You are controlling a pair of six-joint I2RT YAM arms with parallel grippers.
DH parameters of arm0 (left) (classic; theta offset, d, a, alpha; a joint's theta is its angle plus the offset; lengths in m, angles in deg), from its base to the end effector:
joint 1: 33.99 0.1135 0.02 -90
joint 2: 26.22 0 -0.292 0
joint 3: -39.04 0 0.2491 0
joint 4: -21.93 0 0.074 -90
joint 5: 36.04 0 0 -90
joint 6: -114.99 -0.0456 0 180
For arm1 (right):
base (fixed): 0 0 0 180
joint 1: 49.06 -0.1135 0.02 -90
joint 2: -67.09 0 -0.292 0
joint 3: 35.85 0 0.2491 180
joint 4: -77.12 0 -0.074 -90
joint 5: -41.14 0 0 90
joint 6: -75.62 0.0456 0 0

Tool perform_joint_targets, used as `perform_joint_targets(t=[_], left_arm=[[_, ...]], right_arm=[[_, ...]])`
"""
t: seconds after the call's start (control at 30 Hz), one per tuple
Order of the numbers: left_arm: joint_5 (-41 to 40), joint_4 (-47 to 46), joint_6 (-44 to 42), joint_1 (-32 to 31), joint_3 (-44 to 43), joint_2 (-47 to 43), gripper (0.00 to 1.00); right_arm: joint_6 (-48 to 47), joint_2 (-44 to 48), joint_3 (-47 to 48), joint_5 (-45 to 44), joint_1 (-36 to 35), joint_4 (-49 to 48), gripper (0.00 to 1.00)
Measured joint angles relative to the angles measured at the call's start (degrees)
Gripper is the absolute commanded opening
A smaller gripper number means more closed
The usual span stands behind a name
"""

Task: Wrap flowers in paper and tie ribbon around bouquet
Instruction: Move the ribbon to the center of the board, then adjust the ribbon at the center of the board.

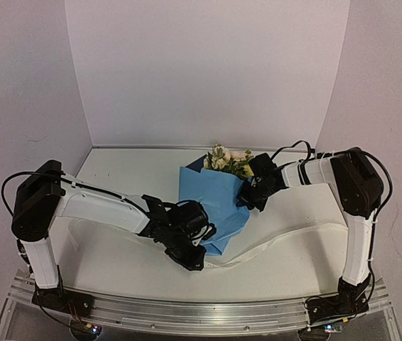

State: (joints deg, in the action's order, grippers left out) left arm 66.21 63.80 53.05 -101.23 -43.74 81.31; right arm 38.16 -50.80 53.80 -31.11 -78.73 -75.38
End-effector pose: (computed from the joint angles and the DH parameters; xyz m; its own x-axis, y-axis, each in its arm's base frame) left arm 0.1386 -0.3553 0.1788 -0.7526 0.6056 -0.2586 0.6569 0.6633 -0.3585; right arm 0.3773 0.2309 0.1567 -0.9294 0.3406 -0.1424 0.1926 0.7764 0.6001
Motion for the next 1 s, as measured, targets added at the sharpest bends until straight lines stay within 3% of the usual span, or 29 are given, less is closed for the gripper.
perform_joint_targets(t=[0.07,0.17,0.3,0.63,1.0], left_arm=[[-1.37,-0.06,1.27,0.04,-0.02,0.62,0.35],[-3.16,-0.23,2.40,0.35,0.05,1.57,0.55],[-4.35,-3.07,4.00,1.23,1.77,1.22,0.70],[-2.79,-11.30,7.04,8.62,14.69,-8.48,0.80],[1.65,-16.78,8.09,9.63,22.14,-16.32,0.90]], right_arm=[[1.14,0.00,0.36,0.31,0.00,0.80,0.00],[2.55,0.02,0.90,0.76,0.00,1.98,0.00],[4.42,0.02,2.47,1.30,0.00,4.08,0.00],[7.88,0.02,6.65,2.71,0.02,8.25,0.00],[9.56,0.02,8.65,2.93,0.16,11.08,0.00]])
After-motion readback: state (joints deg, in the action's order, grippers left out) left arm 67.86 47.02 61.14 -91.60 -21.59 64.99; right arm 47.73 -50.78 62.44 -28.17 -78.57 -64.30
